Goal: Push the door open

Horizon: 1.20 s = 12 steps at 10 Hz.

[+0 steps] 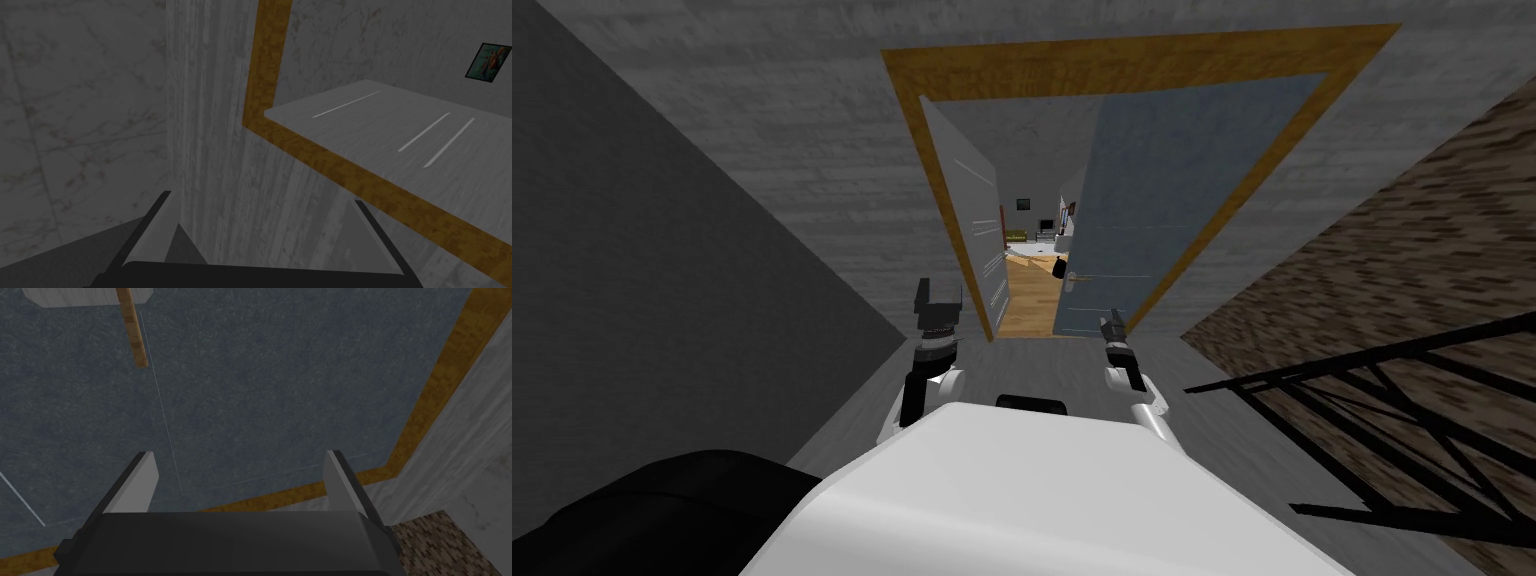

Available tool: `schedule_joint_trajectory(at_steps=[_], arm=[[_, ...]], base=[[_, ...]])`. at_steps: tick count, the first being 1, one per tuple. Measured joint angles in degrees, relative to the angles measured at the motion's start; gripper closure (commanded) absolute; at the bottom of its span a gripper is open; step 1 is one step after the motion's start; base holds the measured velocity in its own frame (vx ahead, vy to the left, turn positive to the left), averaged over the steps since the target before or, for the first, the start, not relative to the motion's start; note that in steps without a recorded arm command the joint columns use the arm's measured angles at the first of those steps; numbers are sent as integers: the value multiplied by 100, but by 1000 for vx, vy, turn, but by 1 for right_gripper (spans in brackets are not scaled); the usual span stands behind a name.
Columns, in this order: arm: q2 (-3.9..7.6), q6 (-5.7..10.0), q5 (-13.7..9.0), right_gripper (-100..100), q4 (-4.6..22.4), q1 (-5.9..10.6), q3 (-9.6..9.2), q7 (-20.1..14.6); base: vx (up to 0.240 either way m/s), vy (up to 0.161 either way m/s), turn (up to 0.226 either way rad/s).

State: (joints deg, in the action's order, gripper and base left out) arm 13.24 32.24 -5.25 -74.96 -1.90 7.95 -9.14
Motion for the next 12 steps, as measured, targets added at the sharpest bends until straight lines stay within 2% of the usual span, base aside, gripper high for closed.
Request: schedule_joint_trajectory(at_steps=[1,4,6,7,9,11,12], arm=[[54,-15,-20,-100,181,136,35,3],[126,-39,-49,-100,567,318,84,10],[179,-27,-75,-100,931,514,135,30],[246,-26,-97,-100,1144,652,168,27],[328,-66,-126,-100,1413,786,208,8],[419,-72,-162,-100,1797,1026,268,14],[435,-78,-170,-100,1925,1084,283,19]], base=[[26,-82,89],[25,-55,108],[33,-96,210],[23,-95,86],[21,-86,135],[26,-94,159],[12,-63,118]])
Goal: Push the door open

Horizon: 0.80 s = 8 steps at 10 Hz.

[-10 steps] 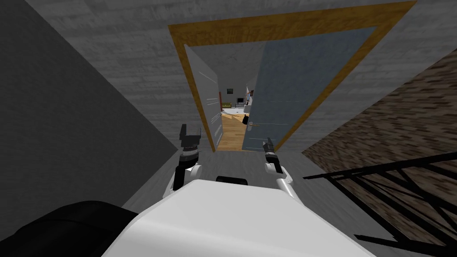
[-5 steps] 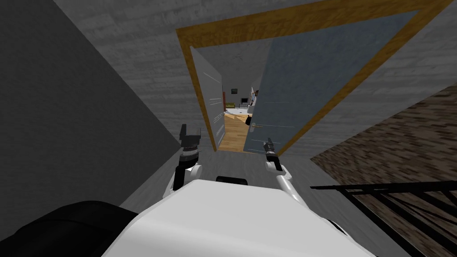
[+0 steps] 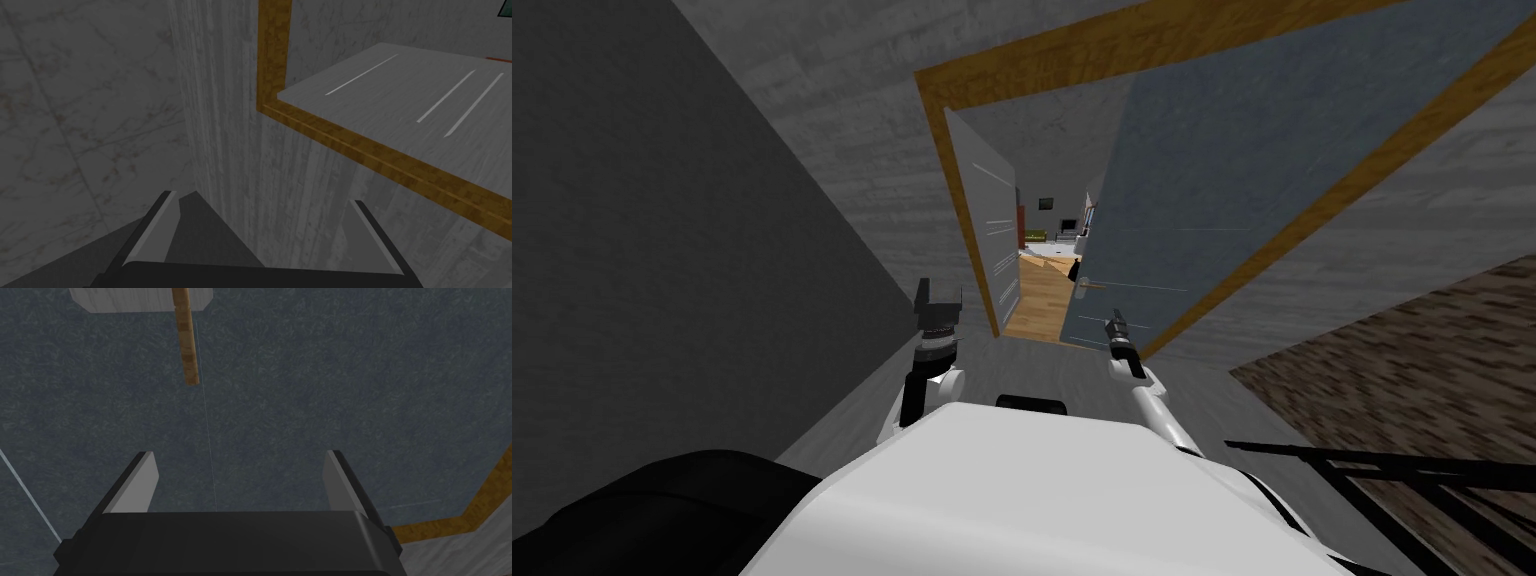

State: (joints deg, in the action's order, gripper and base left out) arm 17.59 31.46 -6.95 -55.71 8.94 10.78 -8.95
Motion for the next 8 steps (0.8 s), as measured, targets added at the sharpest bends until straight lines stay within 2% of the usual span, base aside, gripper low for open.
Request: schedule_joint_trajectory(at_steps=[2,4,6,8], arm=[[68,-63,-30,-100,238,150,52,8],[123,-36,-50,-100,520,268,82,0],[179,-79,-75,-100,731,398,122,8],[252,-55,-99,-100,1086,586,161,3]], base=[[25,-75,135],[9,-76,165],[11,-62,86],[20,-87,181]])
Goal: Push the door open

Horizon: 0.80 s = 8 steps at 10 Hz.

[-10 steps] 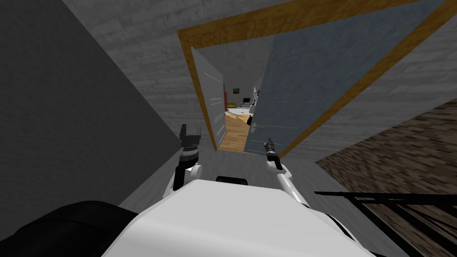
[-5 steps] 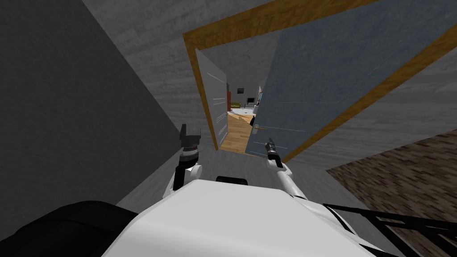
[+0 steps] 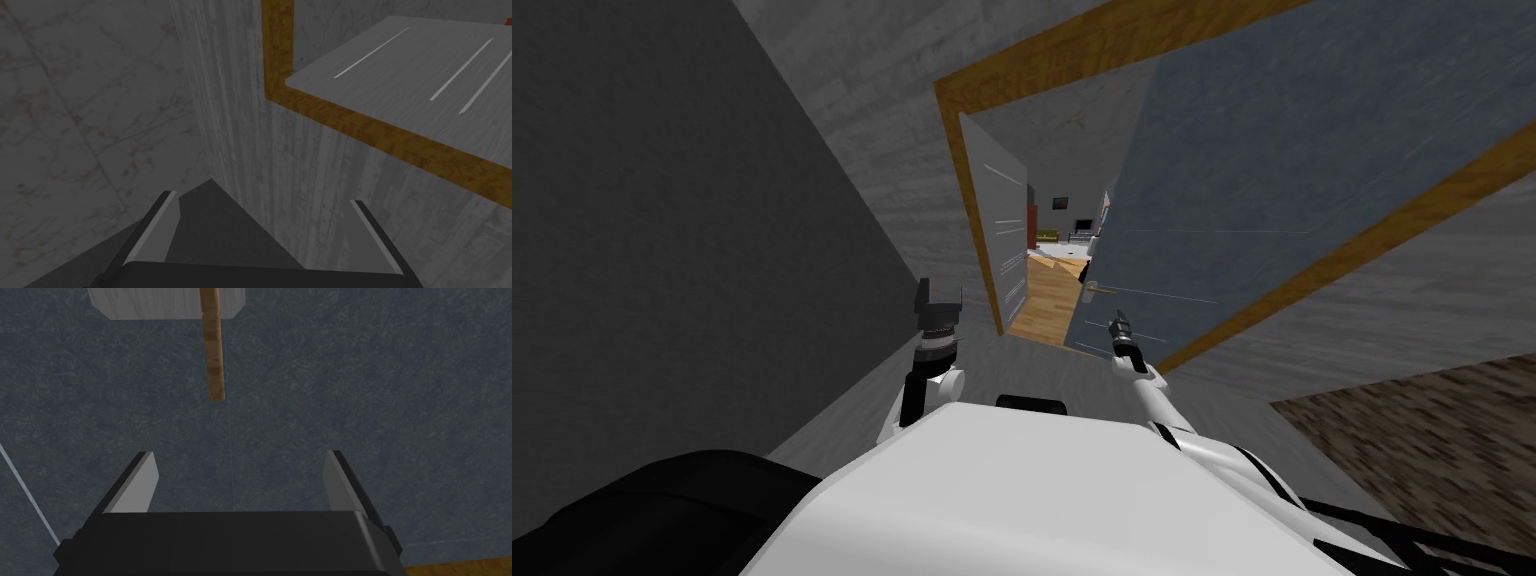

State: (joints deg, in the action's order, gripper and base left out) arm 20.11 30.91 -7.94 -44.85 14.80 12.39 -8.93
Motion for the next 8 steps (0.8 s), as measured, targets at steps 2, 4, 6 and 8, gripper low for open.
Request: schedule_joint_trajectory(at_steps=[2,4,6,8], arm=[[50,-14,-22,-100,234,124,36,4],[105,-5,-43,-100,508,273,72,4],[160,-53,-69,-100,709,400,118,16],[220,-48,-89,-100,986,551,148,10]], base=[[7,-58,89],[13,-66,155],[-1,-75,144],[4,-78,123]])
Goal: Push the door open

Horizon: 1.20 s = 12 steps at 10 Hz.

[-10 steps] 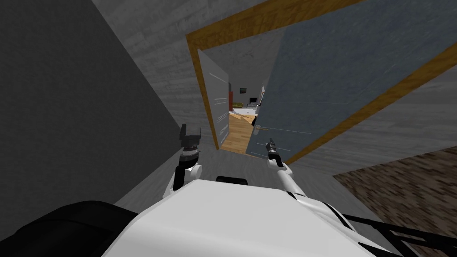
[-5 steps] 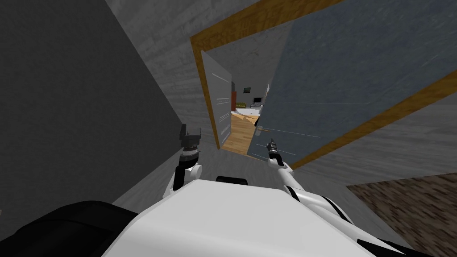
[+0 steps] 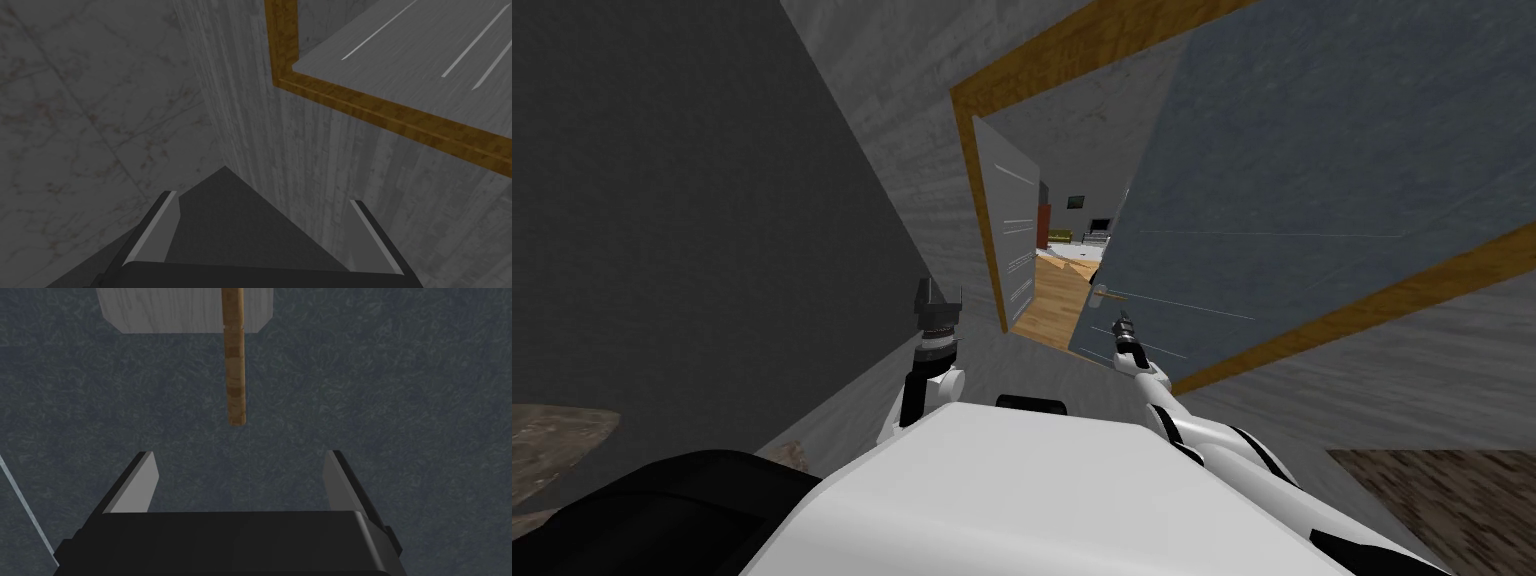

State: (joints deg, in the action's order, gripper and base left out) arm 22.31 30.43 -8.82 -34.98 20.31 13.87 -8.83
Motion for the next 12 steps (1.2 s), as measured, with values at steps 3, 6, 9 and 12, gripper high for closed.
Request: schedule_joint_trajectory(at_steps=[3,6,9,12], arm=[[77,-32,-34,-100,305,171,55,1],[77,-42,-41,-100,299,163,74,12],[89,-18,-53,-100,350,176,100,21],[95,-7,-68,-100,389,186,138,42]], base=[[9,-55,95],[152,-57,20],[208,-87,30],[185,-98,26]])
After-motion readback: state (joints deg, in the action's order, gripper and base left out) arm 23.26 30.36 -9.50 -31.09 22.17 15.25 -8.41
